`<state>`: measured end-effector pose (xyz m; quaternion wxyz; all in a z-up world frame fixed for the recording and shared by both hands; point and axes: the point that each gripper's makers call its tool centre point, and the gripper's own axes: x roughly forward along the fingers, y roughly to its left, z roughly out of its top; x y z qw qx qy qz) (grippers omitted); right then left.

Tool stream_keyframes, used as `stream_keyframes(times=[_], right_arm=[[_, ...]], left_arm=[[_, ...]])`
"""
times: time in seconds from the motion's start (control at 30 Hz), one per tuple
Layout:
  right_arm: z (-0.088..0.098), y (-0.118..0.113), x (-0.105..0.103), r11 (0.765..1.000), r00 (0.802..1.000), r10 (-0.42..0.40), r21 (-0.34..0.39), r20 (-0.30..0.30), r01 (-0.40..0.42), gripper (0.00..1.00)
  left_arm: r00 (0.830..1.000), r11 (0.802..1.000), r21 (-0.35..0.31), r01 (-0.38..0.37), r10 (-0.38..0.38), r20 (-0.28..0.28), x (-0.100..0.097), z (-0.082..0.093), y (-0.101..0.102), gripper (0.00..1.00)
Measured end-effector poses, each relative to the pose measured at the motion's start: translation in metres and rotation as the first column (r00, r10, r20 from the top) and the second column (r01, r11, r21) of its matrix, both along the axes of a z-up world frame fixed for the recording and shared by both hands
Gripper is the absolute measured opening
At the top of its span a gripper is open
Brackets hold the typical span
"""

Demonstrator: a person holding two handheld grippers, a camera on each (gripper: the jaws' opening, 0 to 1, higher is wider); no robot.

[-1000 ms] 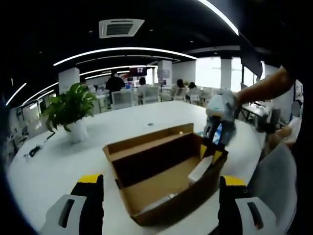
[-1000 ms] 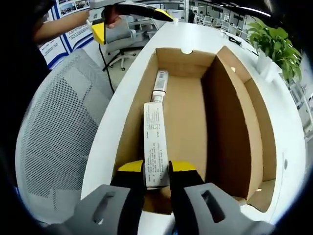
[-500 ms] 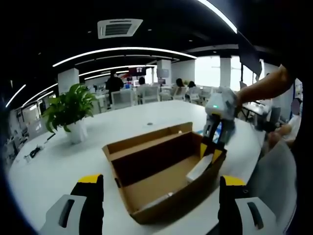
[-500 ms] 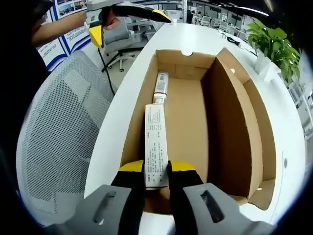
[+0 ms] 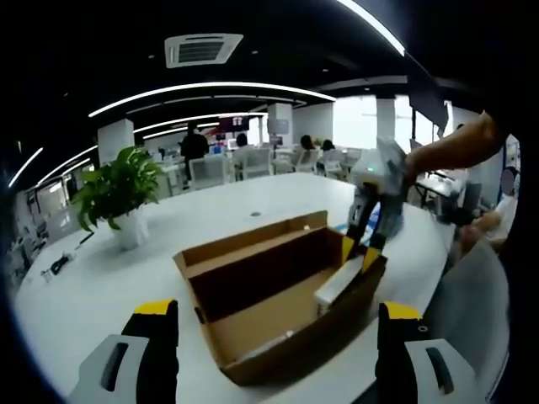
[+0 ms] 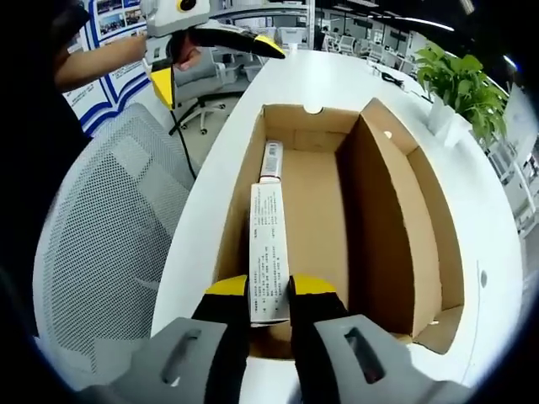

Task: Operate the shoe box by opening the lid, removing the specified soft item, and placing it in the target area until the item is outside and the box remains undamaged.

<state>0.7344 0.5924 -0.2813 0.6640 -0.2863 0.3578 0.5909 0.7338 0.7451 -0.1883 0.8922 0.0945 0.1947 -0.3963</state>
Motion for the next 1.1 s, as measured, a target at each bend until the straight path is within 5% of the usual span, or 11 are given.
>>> stream_keyframes(times=[1.1], right_arm=[[0.089,-0.007,0.001,0.995,0.997,-0.022,0.100,0.078,0.014,0.14]], left_arm=[[1.000,1.000,-0.013,0.024,-0.024,0.003,-0.001,0.006,-0.009,1.00]])
